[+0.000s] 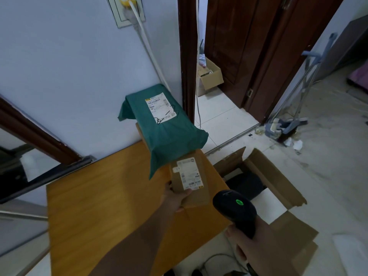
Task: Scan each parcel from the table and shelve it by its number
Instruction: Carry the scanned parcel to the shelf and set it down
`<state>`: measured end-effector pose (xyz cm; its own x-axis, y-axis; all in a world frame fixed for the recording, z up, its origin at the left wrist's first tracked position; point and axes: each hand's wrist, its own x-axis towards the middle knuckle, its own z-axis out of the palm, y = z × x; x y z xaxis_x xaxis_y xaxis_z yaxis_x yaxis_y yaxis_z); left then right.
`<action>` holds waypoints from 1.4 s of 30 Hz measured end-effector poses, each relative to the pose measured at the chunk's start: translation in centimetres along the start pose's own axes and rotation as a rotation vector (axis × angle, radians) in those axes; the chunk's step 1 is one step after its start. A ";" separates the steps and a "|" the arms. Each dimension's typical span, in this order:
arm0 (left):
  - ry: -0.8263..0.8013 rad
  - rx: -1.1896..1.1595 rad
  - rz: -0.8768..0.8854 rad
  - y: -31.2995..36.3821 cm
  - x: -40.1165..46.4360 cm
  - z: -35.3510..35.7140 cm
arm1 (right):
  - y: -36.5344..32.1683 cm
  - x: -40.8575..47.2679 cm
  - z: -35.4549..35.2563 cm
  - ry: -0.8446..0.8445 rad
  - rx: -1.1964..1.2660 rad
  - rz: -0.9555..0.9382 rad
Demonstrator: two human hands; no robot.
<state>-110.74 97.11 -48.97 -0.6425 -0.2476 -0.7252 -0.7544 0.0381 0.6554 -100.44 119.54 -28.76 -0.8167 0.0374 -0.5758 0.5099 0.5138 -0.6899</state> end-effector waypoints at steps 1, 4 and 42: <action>-0.020 -0.002 0.002 0.0 0.1 -0.1 | -0.2 0.0 0.0 -0.006 0.001 0.001; -0.097 0.046 0.019 0.3 0.1 -1.0 | -0.6 -0.1 0.1 -0.032 0.003 0.009; 0.184 -0.089 0.173 -2.2 -2.2 -5.9 | -1.3 -0.4 1.5 -0.111 -0.007 0.016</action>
<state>-106.83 91.82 -47.59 -0.7194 -0.4169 -0.5556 -0.6156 0.0122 0.7879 -100.33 117.63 -28.27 -0.7736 -0.0494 -0.6318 0.5201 0.5202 -0.6774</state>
